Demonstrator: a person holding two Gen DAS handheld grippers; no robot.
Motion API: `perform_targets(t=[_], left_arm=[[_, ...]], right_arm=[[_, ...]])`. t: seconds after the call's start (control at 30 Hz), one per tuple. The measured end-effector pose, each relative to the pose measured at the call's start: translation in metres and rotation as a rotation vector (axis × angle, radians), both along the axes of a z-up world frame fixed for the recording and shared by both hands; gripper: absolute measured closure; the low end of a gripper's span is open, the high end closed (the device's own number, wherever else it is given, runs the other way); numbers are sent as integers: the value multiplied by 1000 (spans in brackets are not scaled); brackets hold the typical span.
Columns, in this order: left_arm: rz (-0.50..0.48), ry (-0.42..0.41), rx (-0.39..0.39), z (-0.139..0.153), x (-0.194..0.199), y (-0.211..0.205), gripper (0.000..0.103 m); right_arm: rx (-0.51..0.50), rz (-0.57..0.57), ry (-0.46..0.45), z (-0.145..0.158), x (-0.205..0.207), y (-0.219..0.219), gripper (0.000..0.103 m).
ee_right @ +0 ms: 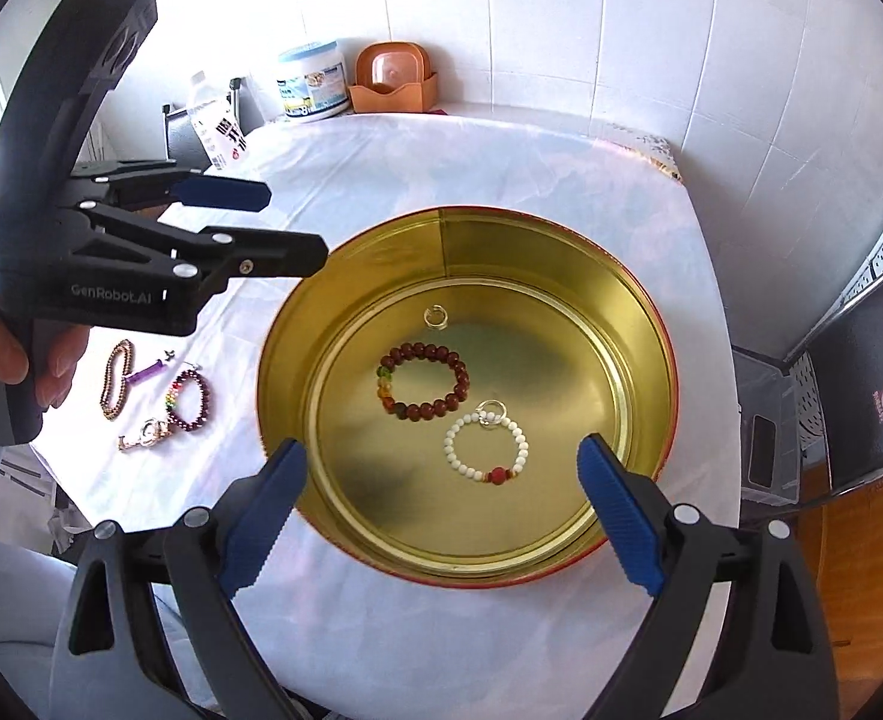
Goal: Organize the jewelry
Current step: 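Open both tools to release the rings into the tin, withdraw, then grasp a small gold earring with the left tool while the right tool grasps a silver earring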
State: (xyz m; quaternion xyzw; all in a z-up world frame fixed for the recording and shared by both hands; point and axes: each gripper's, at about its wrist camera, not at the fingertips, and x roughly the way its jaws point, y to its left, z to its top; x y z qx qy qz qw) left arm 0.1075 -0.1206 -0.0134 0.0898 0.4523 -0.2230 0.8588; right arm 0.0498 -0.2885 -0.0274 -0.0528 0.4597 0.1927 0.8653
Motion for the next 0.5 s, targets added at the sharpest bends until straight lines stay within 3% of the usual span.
perform_targets(t=[0.2,0.5], left_arm=[[145,6,38,13,-56,61,25],[393,54,41,6,-111,176,25]], right_arm=[[86,92,-33,19,-29,32,10],[89,294,-40,26,-46,123,10]])
